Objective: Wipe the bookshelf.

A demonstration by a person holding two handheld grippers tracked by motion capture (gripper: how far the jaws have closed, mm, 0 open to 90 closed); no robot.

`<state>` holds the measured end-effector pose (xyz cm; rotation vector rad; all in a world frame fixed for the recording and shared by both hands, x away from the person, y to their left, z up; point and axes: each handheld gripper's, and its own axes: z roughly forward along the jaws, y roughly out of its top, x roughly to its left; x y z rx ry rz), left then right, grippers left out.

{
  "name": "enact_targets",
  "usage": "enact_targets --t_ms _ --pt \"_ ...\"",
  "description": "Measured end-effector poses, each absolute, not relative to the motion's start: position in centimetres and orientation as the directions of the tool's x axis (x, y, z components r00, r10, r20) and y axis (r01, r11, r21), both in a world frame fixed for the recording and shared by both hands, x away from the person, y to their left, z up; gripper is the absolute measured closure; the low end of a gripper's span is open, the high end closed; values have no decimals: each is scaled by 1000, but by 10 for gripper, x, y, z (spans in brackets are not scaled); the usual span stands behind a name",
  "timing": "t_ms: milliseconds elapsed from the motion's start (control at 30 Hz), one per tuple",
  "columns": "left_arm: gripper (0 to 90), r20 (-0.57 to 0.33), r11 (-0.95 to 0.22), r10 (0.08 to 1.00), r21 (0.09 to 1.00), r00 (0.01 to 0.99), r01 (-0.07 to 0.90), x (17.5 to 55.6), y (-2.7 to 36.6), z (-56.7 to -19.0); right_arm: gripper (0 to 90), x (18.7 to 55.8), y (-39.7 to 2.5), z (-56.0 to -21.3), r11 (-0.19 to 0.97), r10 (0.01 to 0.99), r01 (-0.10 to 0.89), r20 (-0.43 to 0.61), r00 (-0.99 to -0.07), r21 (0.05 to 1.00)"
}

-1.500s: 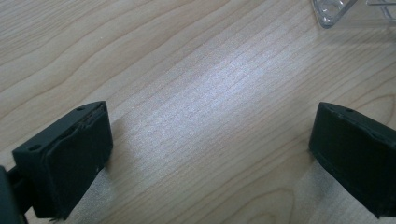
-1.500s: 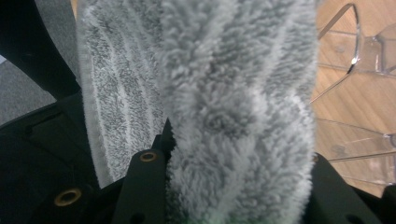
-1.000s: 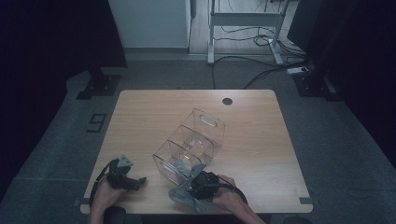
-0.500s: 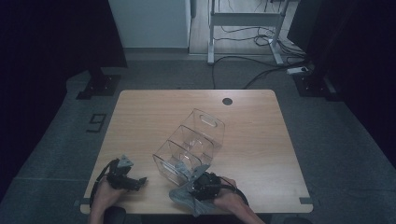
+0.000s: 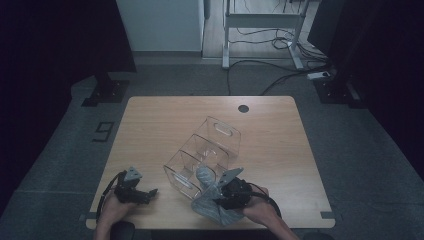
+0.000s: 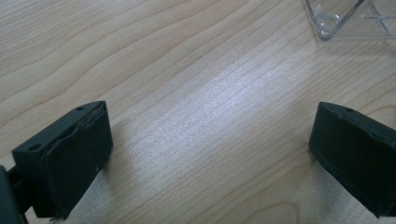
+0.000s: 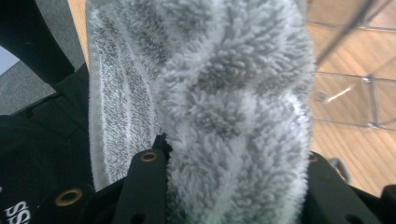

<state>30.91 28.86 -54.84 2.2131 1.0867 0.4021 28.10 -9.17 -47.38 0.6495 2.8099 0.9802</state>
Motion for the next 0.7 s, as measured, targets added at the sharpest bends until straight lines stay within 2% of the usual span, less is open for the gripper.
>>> enact_targets --t_ms 700 --pt "0 -4 -454 795 659 606 600 311 288 -549 618 296 -150 -425 638 535 415 14 -844 648"
